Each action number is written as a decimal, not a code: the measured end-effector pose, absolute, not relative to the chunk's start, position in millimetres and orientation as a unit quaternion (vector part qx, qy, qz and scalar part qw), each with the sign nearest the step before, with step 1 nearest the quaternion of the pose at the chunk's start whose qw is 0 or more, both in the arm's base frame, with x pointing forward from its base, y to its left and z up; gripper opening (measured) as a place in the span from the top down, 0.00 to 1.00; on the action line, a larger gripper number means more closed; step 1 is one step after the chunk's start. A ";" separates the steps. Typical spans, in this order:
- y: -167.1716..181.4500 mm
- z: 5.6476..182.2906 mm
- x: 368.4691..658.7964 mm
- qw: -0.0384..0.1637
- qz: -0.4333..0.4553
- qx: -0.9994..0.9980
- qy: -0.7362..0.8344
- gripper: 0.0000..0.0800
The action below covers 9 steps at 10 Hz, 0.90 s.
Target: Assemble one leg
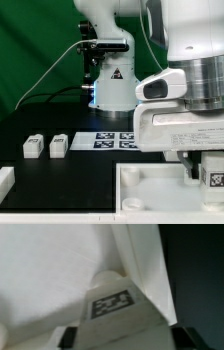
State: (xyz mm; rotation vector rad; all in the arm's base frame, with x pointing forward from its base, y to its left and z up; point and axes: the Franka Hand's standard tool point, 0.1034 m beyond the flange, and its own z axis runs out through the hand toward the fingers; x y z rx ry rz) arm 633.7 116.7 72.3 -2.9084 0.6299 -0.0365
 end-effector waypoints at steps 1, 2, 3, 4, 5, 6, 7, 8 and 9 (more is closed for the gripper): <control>115.8 72.3 633.8 0.083 -0.009 -0.964 0.253 0.63; 115.7 72.3 633.9 0.084 -0.006 -0.954 0.286 0.63; 114.5 72.1 634.5 0.086 0.000 -0.939 0.333 0.63; 112.9 72.0 635.9 0.088 0.010 -0.928 0.363 0.63; 109.7 70.3 635.6 0.102 0.024 -0.880 0.463 0.63; 106.5 68.7 635.1 0.114 0.034 -0.823 0.555 0.63; 106.6 68.3 632.4 0.130 0.045 -0.758 0.638 0.63; 108.8 68.7 631.5 0.134 0.061 -0.696 0.703 0.63; 110.0 69.0 631.3 0.134 0.070 -0.661 0.735 0.63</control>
Offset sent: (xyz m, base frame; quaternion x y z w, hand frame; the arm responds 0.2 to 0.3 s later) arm 0.0209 -0.0025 0.0021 0.0012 -0.0267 0.1842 0.9825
